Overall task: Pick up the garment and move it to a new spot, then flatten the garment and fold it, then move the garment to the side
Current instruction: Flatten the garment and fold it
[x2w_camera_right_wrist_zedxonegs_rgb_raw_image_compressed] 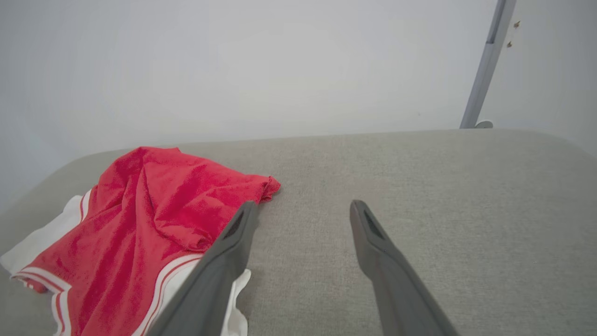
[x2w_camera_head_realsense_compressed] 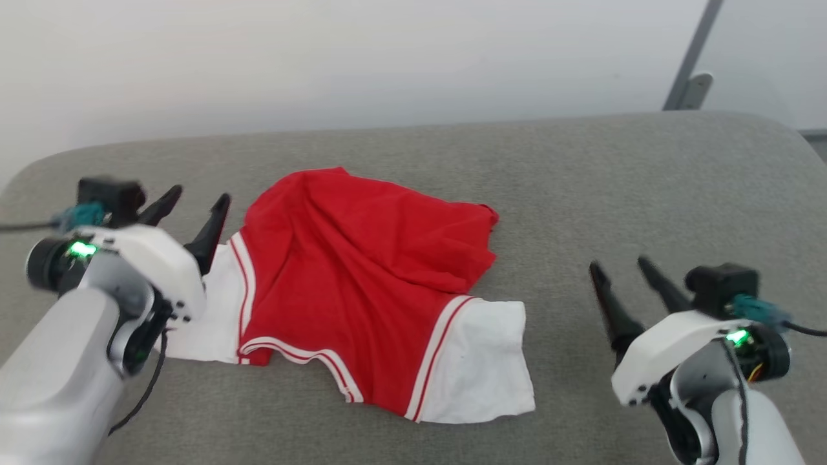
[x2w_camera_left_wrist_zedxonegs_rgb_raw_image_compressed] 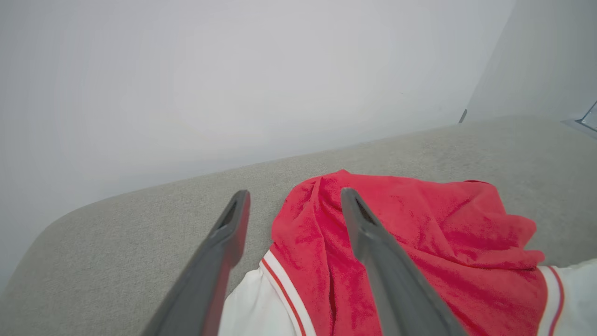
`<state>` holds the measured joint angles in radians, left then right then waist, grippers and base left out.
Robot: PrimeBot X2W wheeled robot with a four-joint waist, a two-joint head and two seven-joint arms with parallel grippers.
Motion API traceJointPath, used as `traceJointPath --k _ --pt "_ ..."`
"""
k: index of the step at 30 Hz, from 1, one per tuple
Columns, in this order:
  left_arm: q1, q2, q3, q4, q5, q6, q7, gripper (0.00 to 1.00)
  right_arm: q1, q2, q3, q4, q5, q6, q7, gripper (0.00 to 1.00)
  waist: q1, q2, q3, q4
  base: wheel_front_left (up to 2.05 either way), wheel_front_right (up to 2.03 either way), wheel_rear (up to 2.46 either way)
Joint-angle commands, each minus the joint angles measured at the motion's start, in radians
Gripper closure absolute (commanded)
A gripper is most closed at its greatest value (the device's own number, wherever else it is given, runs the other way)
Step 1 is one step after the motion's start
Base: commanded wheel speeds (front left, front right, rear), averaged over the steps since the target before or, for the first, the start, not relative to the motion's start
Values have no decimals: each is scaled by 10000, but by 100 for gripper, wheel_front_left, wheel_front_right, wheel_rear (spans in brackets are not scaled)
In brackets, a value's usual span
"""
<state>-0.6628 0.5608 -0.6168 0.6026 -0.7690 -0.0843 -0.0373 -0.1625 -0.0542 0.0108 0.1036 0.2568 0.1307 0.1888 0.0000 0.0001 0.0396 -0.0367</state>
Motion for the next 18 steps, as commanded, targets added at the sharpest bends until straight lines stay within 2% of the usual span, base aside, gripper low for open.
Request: traceJointPath --k 1,11,18 --pt "313 108 103 -206 -122 136 -229 0 159 -126 99 104 15 1 311 0 0 -1 -75 175 0 0 0" --pt "2106 680 738 -1856 -373 1133 -1436 0 570 -502 710 516 558 1 2933 0 0 -1 -86 876 0 0 0" --pt "3134 800 1013 -2746 -535 1658 -1852 0 650 -753 1031 835 801 1 4417 0 0 -1 -31 1454 0 0 0"
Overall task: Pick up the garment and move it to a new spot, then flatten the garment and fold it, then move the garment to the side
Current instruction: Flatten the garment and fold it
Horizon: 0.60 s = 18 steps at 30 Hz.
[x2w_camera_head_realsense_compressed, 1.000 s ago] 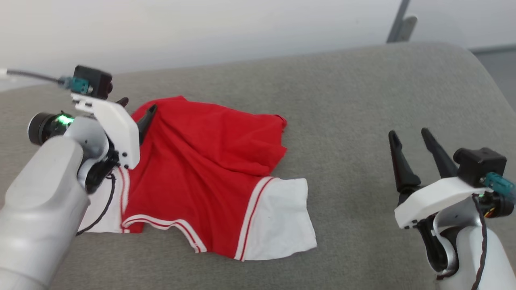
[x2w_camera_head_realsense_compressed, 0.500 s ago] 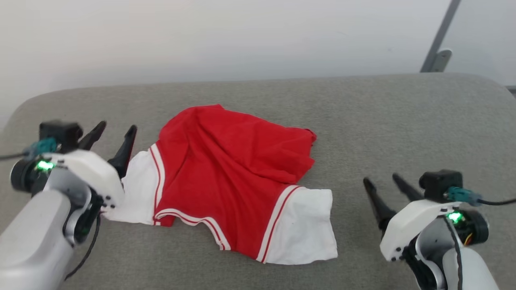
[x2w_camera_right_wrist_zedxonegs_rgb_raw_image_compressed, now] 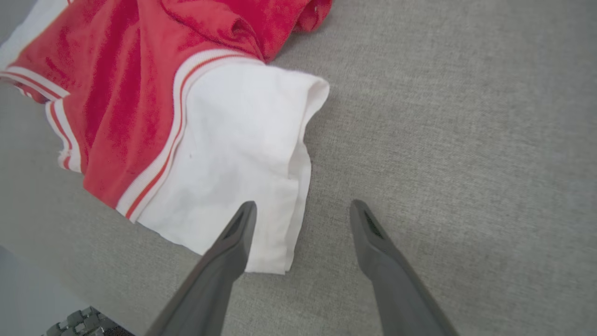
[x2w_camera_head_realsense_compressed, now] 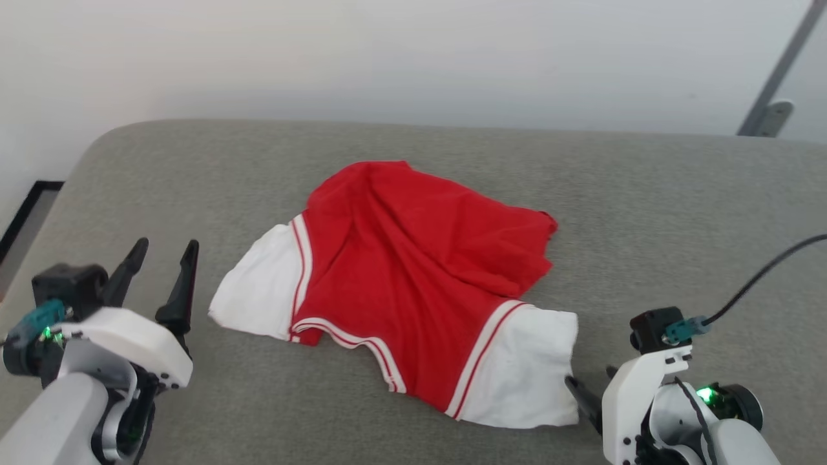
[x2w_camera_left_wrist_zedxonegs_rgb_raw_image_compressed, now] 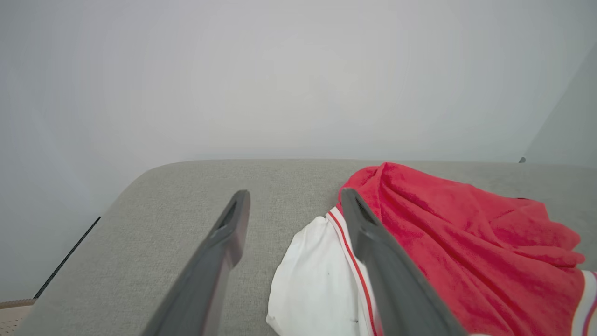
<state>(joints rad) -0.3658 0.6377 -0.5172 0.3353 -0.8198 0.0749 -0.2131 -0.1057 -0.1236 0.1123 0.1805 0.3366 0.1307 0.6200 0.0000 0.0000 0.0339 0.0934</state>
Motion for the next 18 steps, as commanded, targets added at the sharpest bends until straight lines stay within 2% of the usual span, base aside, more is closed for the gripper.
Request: traceJointPath --k 1,10,17,18 --pt "263 14 75 -168 -61 113 -132 0 55 -90 48 126 -9 1 253 0 0 0 35 244 0 0 0" --pt "874 -153 180 -645 61 310 -373 0 -443 -268 64 1177 -389 1 896 0 0 0 211 1038 0 0 0" --pt "821 -313 192 -564 98 141 -445 0 -819 -215 471 2480 -319 1 1001 0 0 0 353 1392 0 0 0" --pt "757 -327 178 -533 107 96 -449 0 -850 -233 608 2701 -297 2 1063 14 0 0 382 1436 0 0 0"
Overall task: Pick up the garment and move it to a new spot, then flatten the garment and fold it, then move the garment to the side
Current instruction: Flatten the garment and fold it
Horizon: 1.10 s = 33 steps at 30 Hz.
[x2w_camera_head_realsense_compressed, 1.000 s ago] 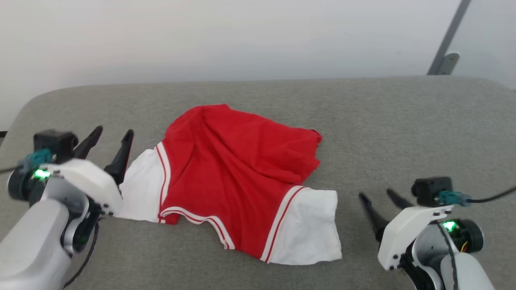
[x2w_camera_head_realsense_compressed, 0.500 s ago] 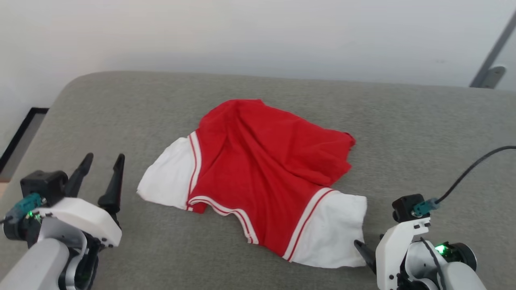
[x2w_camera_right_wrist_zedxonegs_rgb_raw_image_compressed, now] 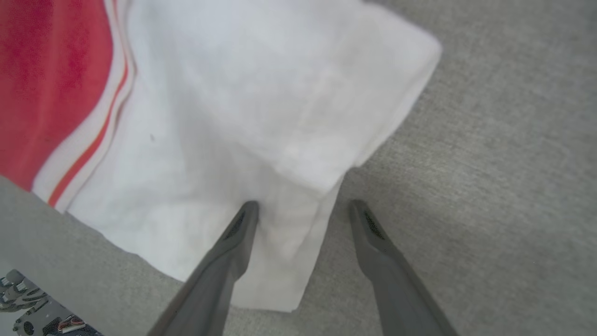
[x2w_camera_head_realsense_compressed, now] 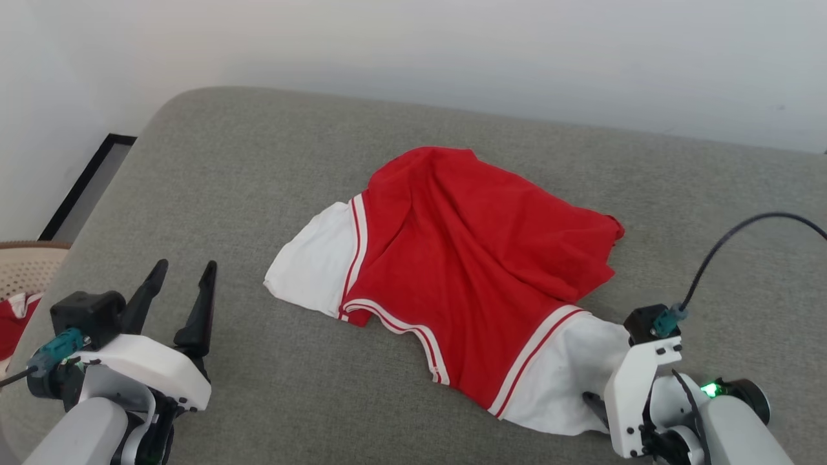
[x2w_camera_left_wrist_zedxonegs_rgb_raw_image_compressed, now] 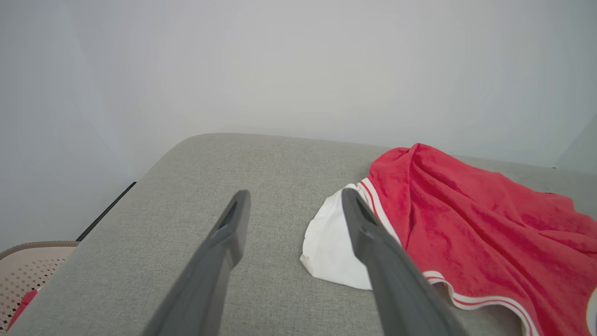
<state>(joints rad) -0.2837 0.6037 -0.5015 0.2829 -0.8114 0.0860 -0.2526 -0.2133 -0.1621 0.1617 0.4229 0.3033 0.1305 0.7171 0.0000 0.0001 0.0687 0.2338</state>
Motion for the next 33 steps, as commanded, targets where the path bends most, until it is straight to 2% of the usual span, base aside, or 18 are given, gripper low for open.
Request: traceJointPath --k 1,2,5,8,11,15,20,25,33 --pt "-138 15 -16 39 55 -65 -44 0 191 150 284 443 110 4 165 59 0 -1 65 67 0 0 0" --pt "-239 17 -45 81 59 -120 1 0 123 139 415 529 179 9 102 100 0 -1 101 90 0 0 0" --pt "-536 66 -199 213 47 -394 331 0 -53 -7 636 694 298 13 82 100 0 -1 221 117 0 0 0" --pt "-1017 108 -421 421 -107 -882 931 0 -295 -188 625 647 407 3 -28 100 0 -1 343 85 0 0 0" --pt "-1558 179 -728 835 -333 -1416 1891 0 -454 -334 588 477 379 -8 -123 100 0 -1 488 -44 0 0 0" --pt "-2397 213 -1148 1543 -629 -1852 3351 0 -600 -467 530 188 350 -27 -81 100 0 -1 733 -297 0 0 0" --pt "-3334 177 -1610 2545 -1036 -2092 4806 0 -566 -534 475 -209 371 -45 45 100 0 -1 1038 -651 0 0 0" --pt "-4094 163 -2007 3552 -1439 -2151 6008 0 -624 -558 567 -692 344 -47 193 100 0 -1 1426 -1059 0 0 0" --pt "-4814 84 -2449 4613 -2078 -2160 6855 0 -670 -566 554 -1254 231 -76 345 100 0 -1 2067 -1613 0 0 0"
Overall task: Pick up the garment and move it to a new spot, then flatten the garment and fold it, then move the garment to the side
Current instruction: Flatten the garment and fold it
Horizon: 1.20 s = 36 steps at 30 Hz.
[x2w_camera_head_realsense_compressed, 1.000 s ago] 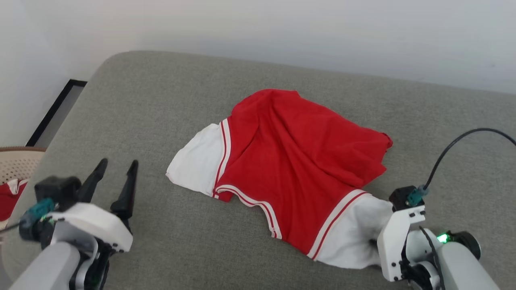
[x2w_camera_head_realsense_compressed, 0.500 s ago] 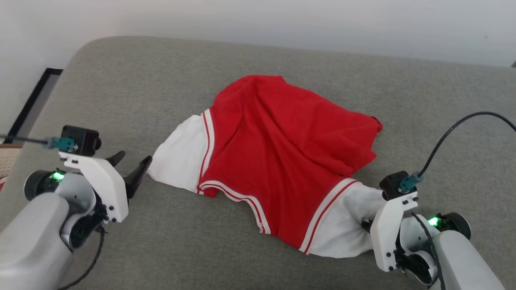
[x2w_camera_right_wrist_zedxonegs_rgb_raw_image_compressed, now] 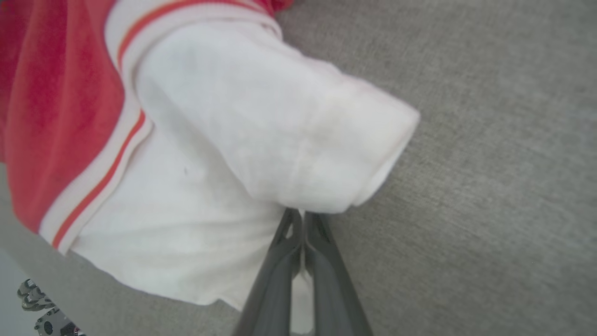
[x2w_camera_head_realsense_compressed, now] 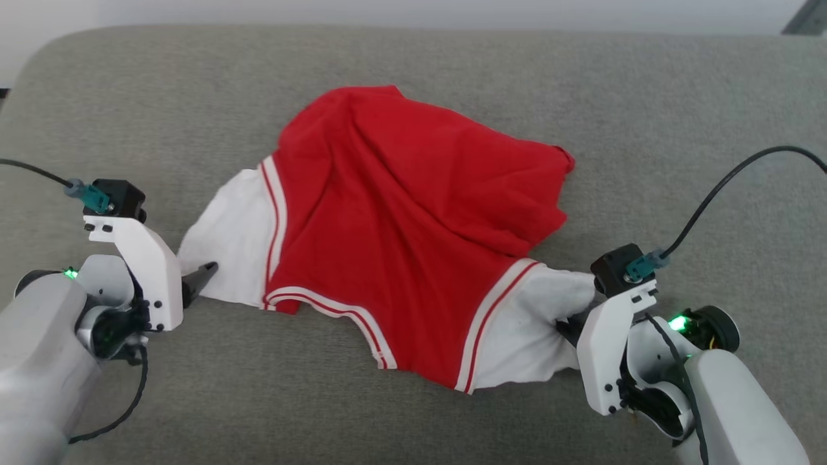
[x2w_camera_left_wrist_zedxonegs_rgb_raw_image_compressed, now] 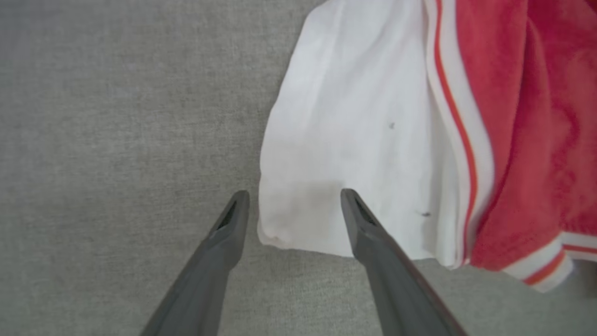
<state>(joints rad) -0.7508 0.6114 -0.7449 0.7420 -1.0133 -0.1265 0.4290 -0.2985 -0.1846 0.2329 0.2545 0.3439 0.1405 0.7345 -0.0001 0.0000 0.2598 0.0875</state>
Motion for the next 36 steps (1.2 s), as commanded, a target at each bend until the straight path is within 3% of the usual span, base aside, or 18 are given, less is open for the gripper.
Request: traceJointPath --k 1,12,13,14,15,20,26,36 --pt "-202 20 -96 166 -154 -36 169 0 174 -348 -183 394 -178 -180 195 100 1 0 222 -203 0 0 0" --pt "-526 -568 -781 2316 -275 31 1607 0 132 -369 -292 76 -303 -196 401 100 1 0 656 -472 0 0 0" --pt "-415 -786 -868 2825 -417 49 2110 0 125 -369 -318 41 -313 -196 431 100 1 0 689 -474 0 0 0" --pt "-374 -892 -957 2958 -406 48 2305 42 120 -362 -313 28 -315 -196 448 100 1 0 699 -479 0 0 0" --pt "-392 -957 -936 3107 -474 46 2333 100 111 -352 -318 13 -304 -196 470 100 1 0 709 -479 0 0 0" --pt "-770 -1098 -826 3169 -645 14 1955 100 -6 -362 -422 -139 -258 -196 455 100 1 0 641 -467 0 0 0" --pt "-1297 -554 -891 2263 -746 -4 1662 100 -13 -364 -577 -955 216 -130 481 100 1 0 251 -379 0 0 0" --pt "-2033 201 -958 955 -1095 -1 2169 100 -432 -914 -879 -2785 1237 -98 1257 100 1 0 -825 -255 0 0 0"
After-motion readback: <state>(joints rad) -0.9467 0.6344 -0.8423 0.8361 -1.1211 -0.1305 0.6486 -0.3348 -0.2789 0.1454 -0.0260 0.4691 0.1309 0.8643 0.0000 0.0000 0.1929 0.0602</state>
